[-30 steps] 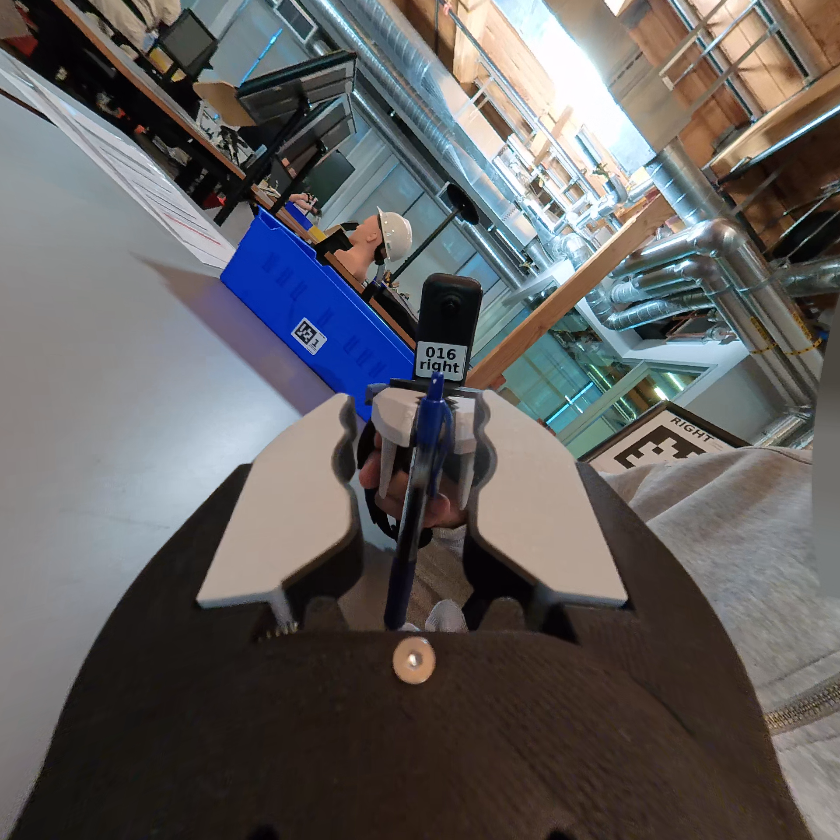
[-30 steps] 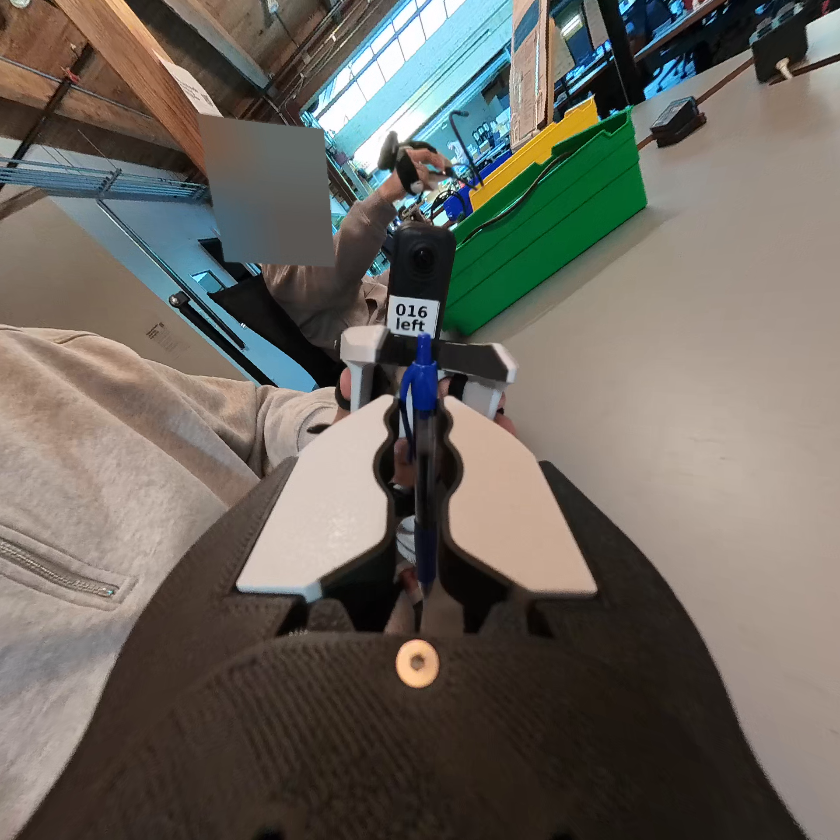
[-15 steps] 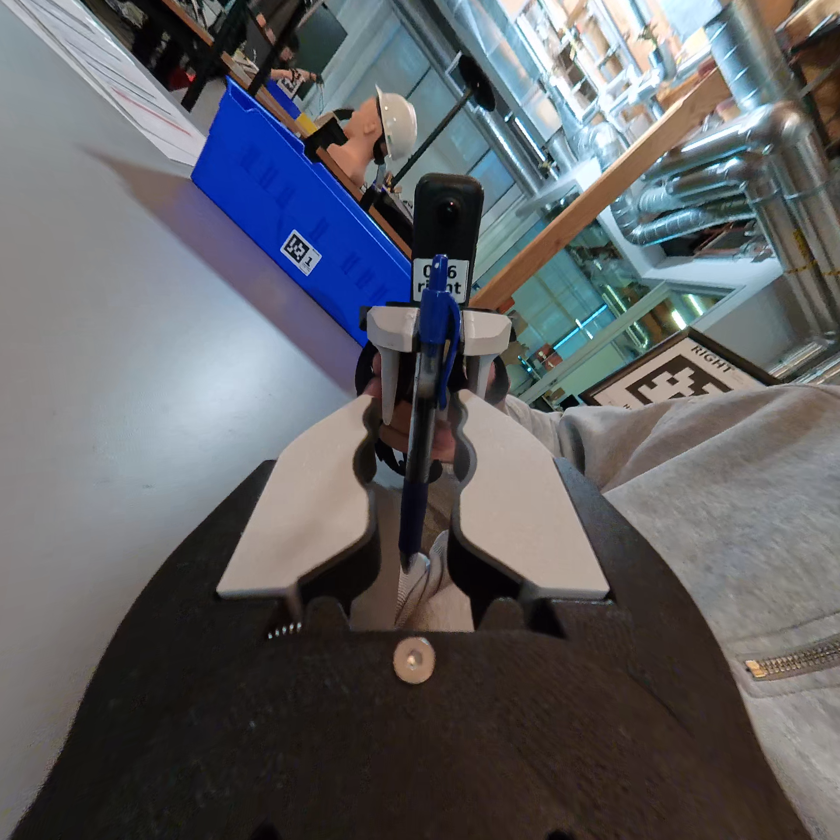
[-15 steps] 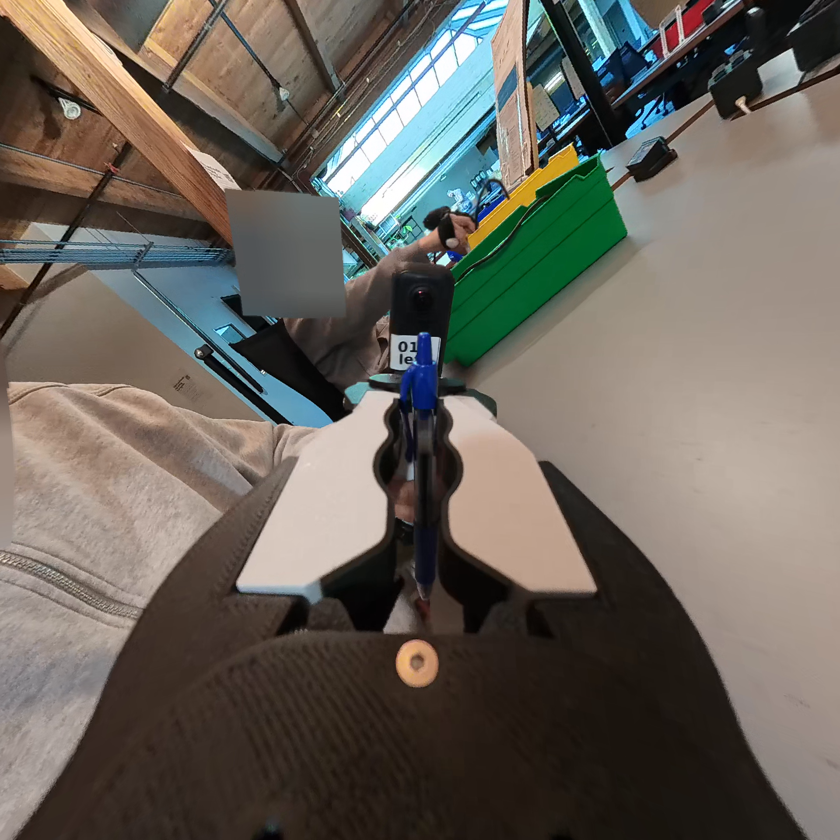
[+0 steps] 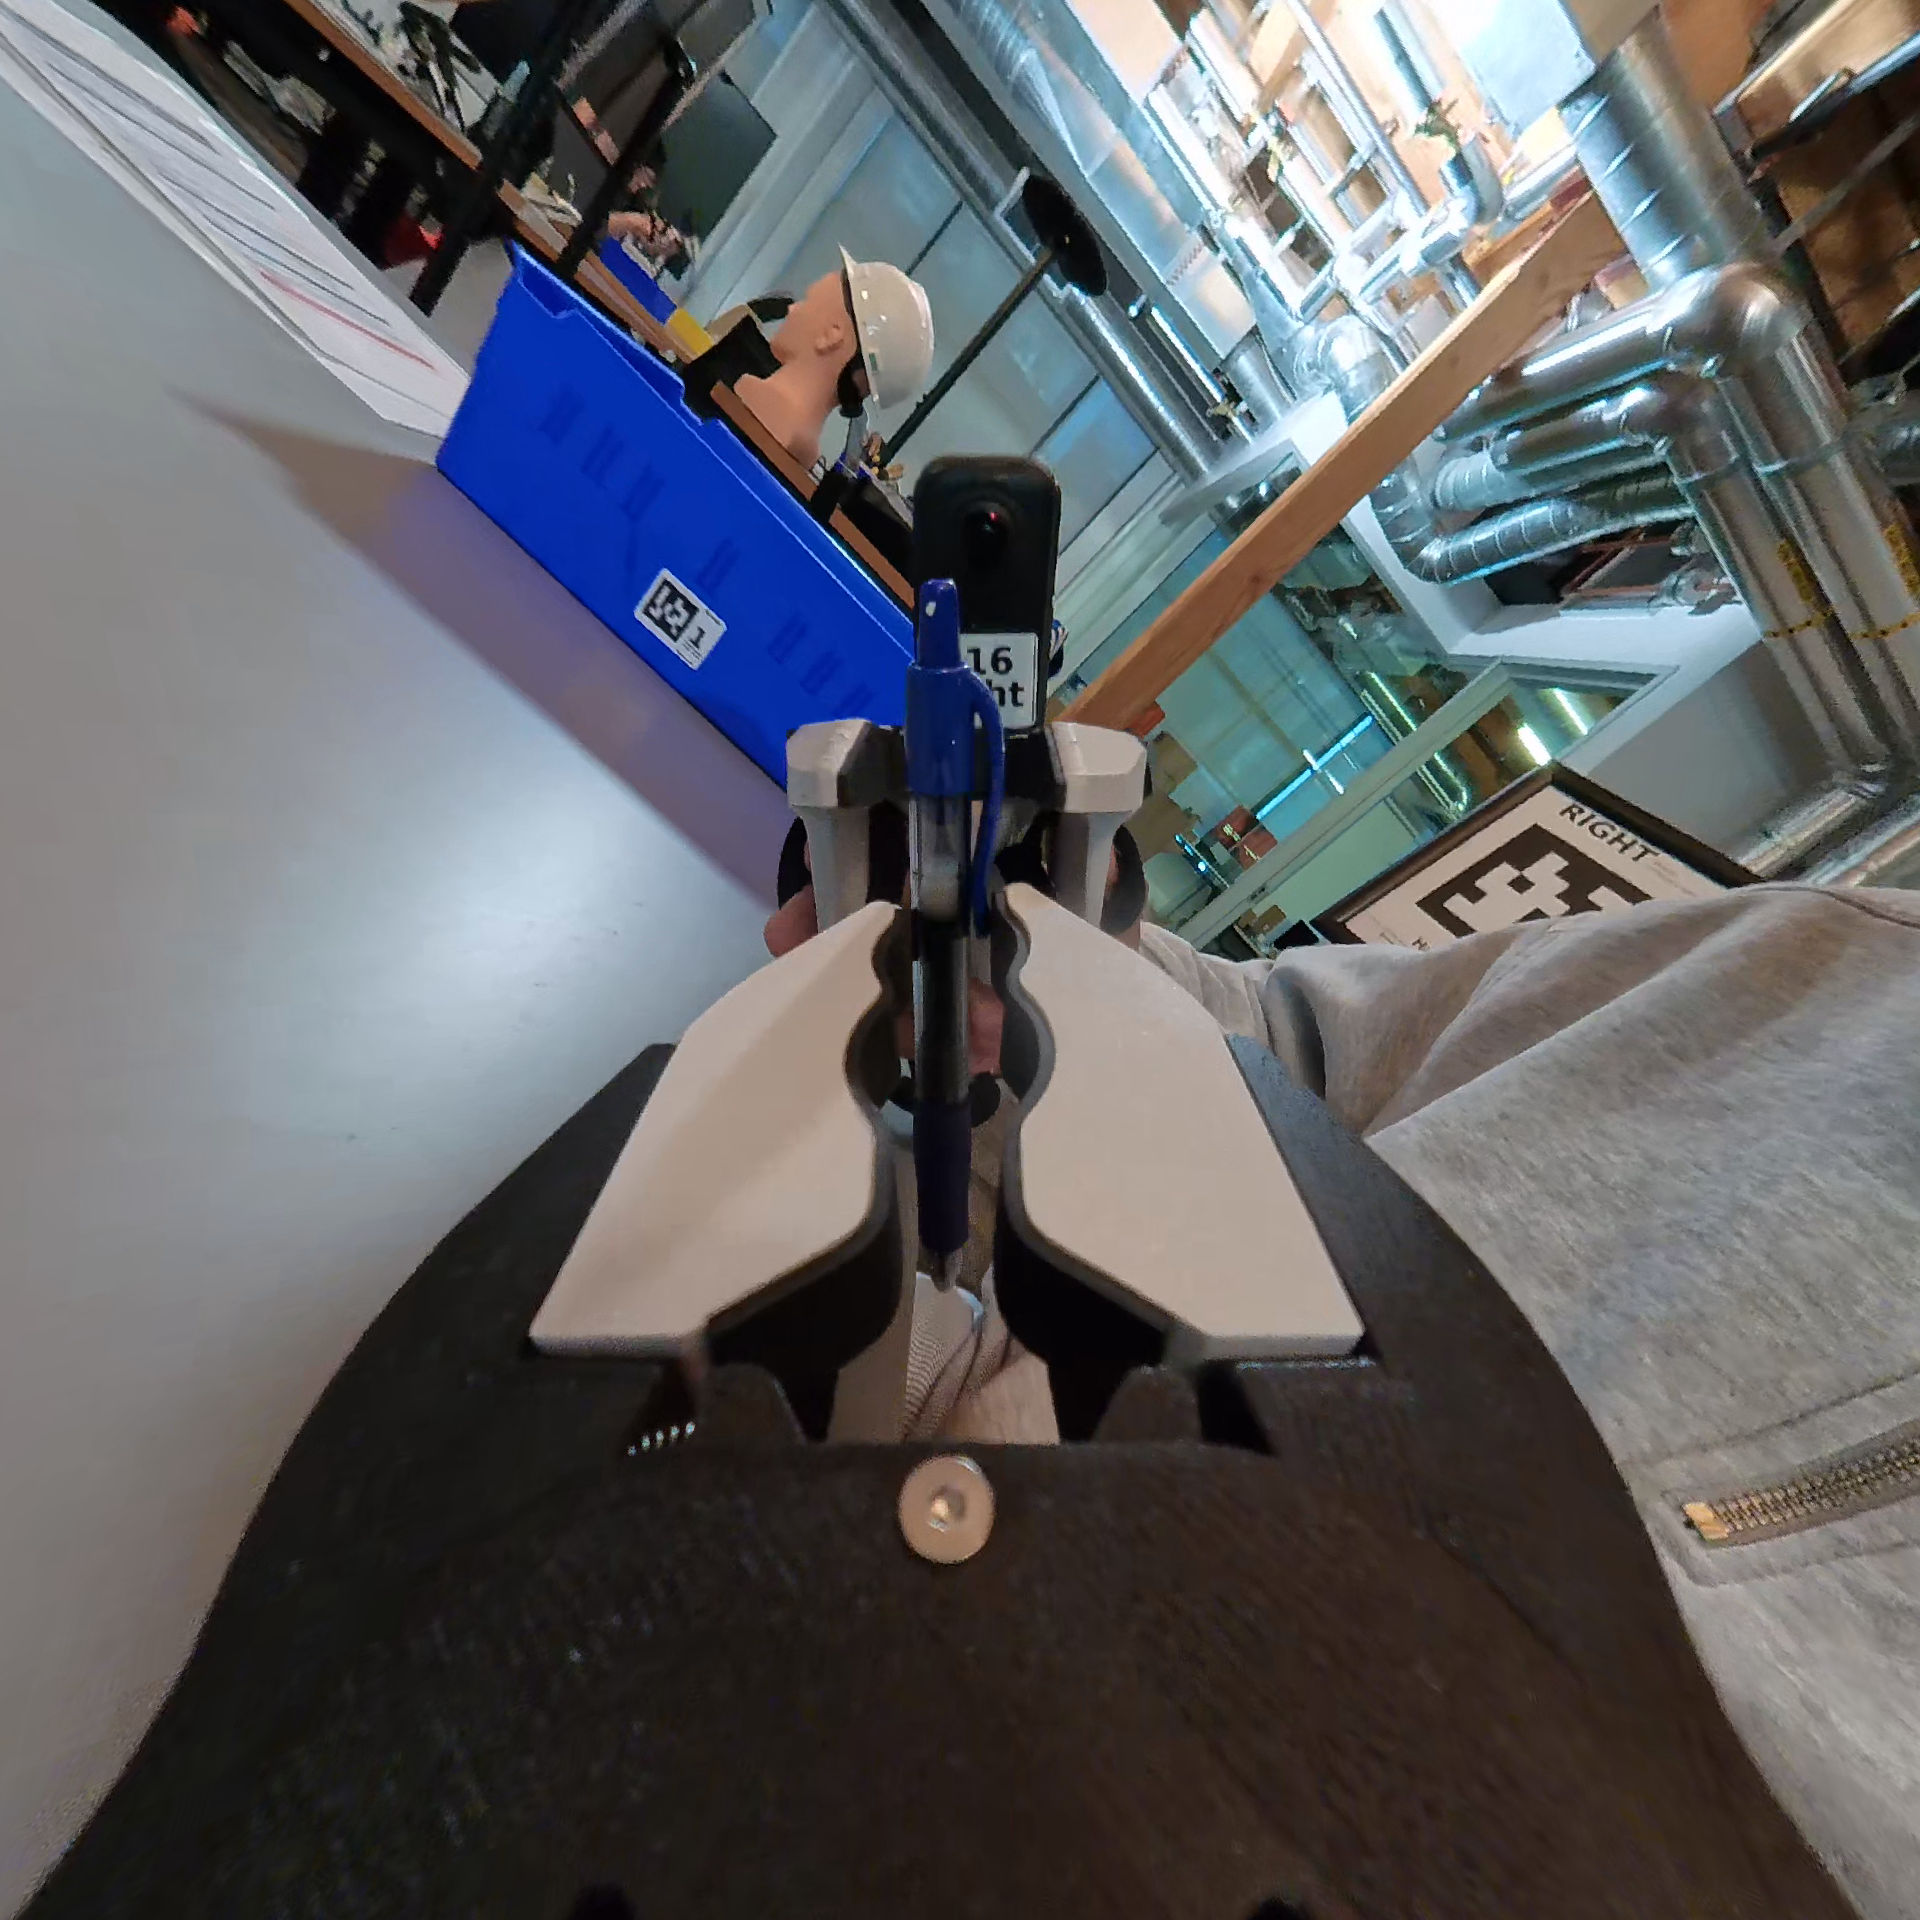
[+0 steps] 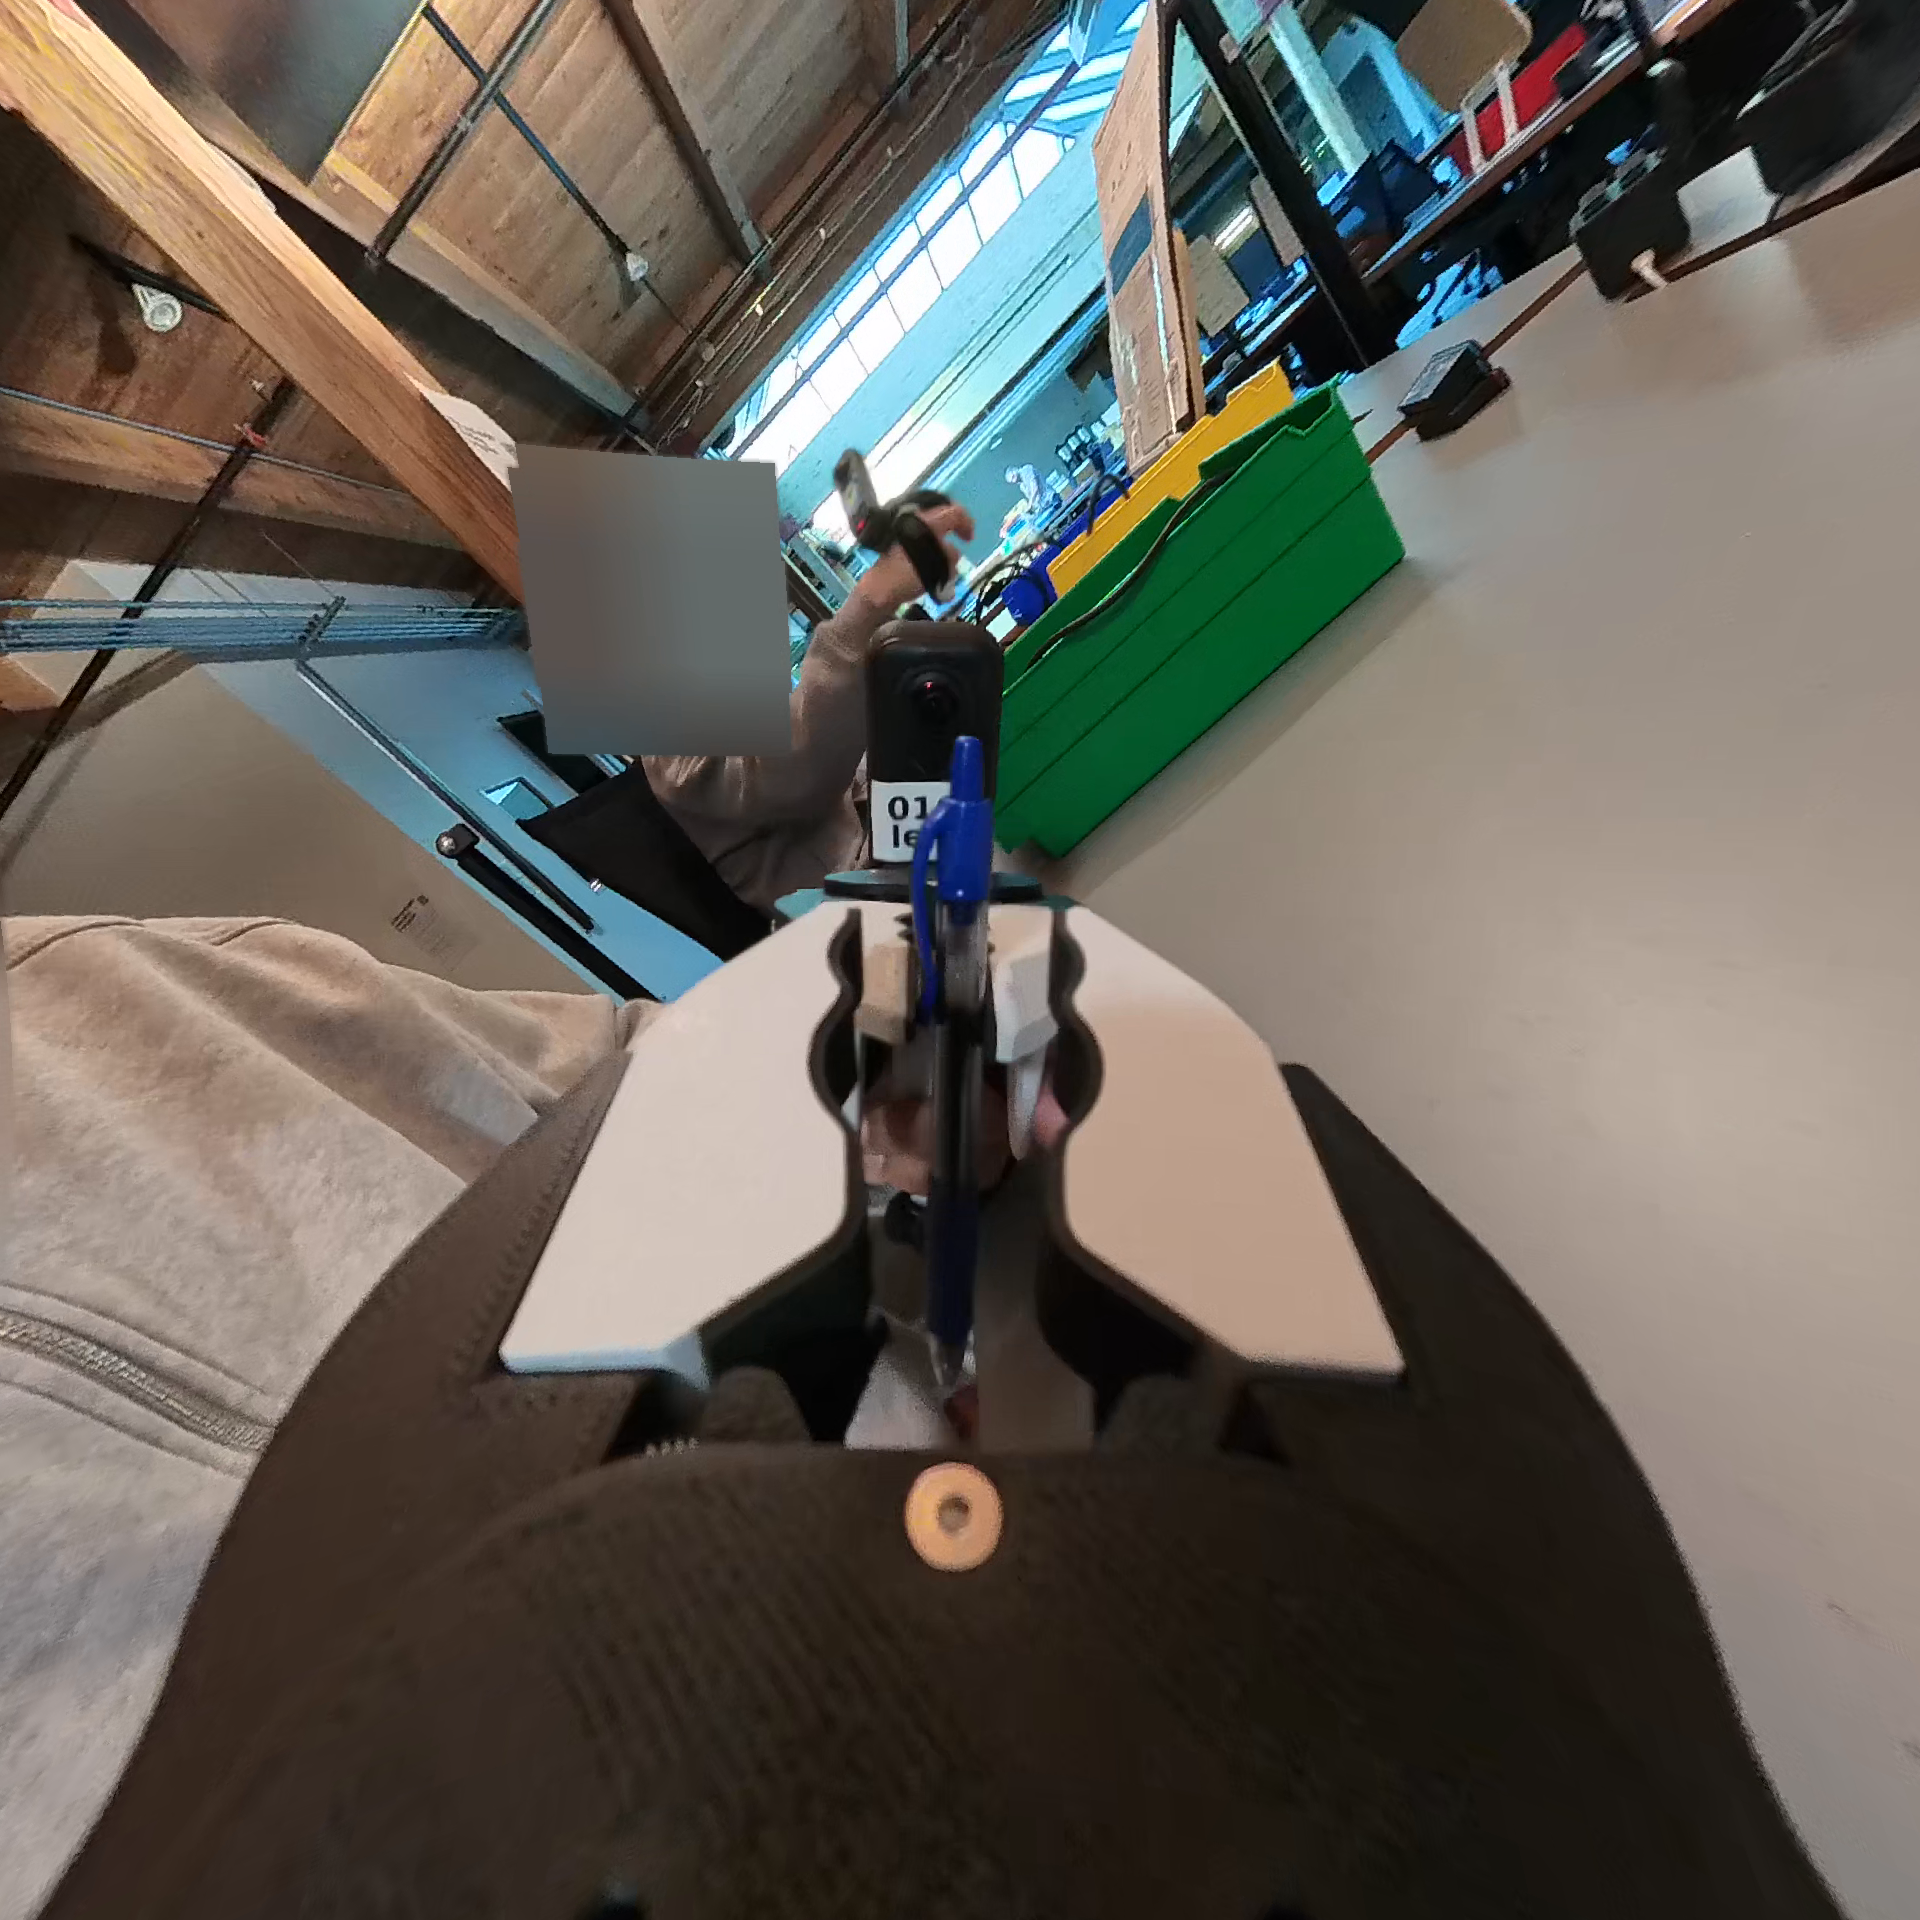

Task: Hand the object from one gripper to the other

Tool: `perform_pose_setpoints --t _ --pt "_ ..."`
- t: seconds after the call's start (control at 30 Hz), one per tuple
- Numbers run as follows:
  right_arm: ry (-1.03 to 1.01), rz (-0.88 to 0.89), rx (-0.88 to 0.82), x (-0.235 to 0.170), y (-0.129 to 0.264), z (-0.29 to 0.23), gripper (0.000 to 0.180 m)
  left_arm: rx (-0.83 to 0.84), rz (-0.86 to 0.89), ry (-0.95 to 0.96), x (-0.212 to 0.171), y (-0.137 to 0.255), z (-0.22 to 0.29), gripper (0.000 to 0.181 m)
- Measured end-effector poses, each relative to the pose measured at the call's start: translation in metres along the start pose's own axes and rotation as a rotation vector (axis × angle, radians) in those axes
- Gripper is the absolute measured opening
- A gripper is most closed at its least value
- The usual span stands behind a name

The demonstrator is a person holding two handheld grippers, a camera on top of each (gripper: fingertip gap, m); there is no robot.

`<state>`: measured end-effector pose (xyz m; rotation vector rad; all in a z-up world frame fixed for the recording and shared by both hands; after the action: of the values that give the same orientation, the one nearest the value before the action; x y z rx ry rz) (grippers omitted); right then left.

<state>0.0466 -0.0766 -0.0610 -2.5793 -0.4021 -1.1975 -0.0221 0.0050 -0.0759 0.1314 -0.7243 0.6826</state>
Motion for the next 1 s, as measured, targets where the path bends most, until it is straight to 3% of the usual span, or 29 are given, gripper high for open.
perform_pose_setpoints --t 0.3,0.6,0.77,1.0 --pt "-0.091 -0.08 -0.019 -0.014 -0.005 0.01 0.04 0.025 0.184 -0.017 0.021 0.019 -0.002 0.015" --pt "0.026 -0.255 -0.004 -0.033 -0.019 -0.001 0.03 0.0 0.183 -0.041 0.02 0.018 0.003 0.014" --pt "0.036 -0.266 0.012 -0.034 -0.019 -0.004 0.012 -0.012 0.177 -0.038 0.019 0.016 0.004 0.015" --pt "0.05 -0.272 0.014 -0.033 -0.019 -0.005 0.012 -0.024 0.165 -0.028 0.018 0.014 0.005 0.016"
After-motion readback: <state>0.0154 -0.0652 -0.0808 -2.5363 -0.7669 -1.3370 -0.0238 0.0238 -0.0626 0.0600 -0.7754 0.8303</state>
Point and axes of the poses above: each gripper's, where its closed fingertips meet, y back along the fingers, x out of its top, z = x × y across the jaws, the point moved 6 cm from there along y, back along the fingers, and after that the axes turned 4 degrees about y, right-handed, at the moved point
